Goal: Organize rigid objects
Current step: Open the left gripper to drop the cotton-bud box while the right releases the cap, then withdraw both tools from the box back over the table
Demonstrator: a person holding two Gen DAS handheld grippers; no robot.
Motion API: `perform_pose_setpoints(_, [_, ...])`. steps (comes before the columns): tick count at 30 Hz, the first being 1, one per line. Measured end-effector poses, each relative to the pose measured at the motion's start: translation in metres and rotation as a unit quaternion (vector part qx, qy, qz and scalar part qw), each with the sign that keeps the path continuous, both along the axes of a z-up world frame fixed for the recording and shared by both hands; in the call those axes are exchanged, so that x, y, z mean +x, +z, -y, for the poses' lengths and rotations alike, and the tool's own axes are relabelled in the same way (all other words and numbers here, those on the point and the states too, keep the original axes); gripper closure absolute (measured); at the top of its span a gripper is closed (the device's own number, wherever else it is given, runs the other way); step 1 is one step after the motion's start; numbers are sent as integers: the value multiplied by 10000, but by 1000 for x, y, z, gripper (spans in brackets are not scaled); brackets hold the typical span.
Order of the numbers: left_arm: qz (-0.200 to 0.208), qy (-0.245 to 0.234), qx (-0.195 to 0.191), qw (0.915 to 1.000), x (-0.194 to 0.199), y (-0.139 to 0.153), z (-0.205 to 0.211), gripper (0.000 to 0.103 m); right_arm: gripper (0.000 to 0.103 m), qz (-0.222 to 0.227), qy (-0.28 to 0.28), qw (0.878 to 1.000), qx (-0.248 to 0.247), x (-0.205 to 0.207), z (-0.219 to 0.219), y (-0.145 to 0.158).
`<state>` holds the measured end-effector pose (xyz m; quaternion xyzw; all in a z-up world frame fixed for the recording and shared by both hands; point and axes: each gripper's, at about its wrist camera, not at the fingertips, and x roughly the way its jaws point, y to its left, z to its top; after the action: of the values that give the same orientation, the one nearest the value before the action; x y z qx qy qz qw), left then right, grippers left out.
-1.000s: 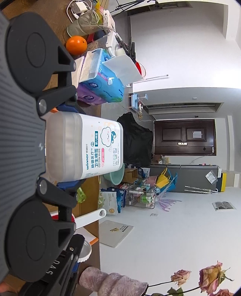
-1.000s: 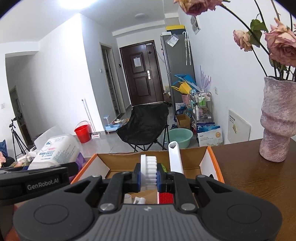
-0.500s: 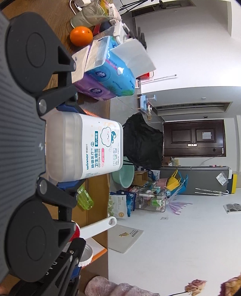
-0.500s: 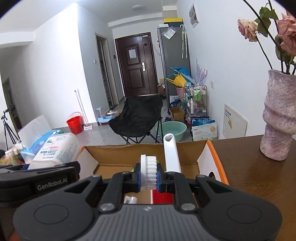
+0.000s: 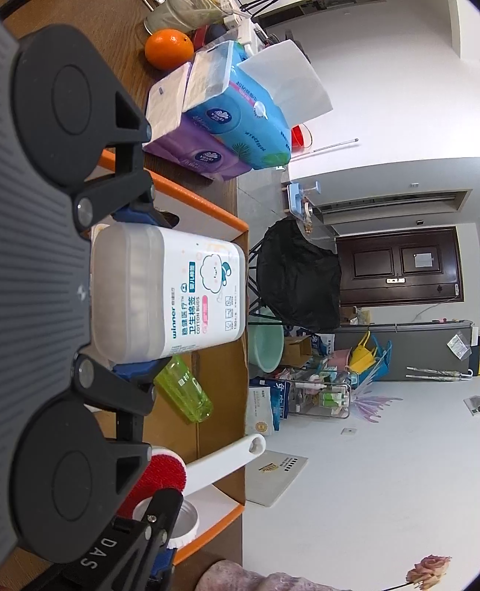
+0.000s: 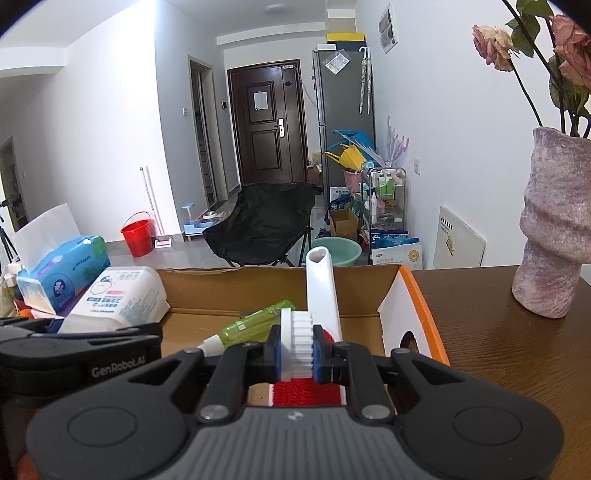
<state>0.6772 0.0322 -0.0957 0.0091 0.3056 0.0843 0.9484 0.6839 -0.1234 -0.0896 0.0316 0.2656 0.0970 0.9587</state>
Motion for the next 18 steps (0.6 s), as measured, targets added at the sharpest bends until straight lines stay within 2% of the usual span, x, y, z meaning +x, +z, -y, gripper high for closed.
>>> perform_pose_setpoints(3, [-81,-39,-1,10000,-1,-2,-1,34,87,-51,14,10000,-79,1,0,-2])
perform_pose_setpoints(4, [-53,-28,4,10000,-1,0,-2,25,84,-73,-3,9999,-118,1,0,-2])
perform_pose_setpoints(6, [57,18,-6,10000,-5,3,-5,6,49,-76,-76,9998,-147,-2,3,0])
perform_pose_setpoints(7, [140,35,-6,9999,-8,6,-6,0,18,-28,-135,9998,-151,-5,6,1])
perform_pose_setpoints(8, [196,79,12,9998,-10,7,-8,0,3,62,-194,9996,-184,-8,8,1])
perform_pose_setpoints(10, [162,12,-11,9999,-10,9,-9,0,2,248,-303,9988,-283,-14,12,3])
perform_pose_setpoints(18, [113,88,13,9999,-13,11,-11,0,0,175,-320,9991,-216,-15,23,6])
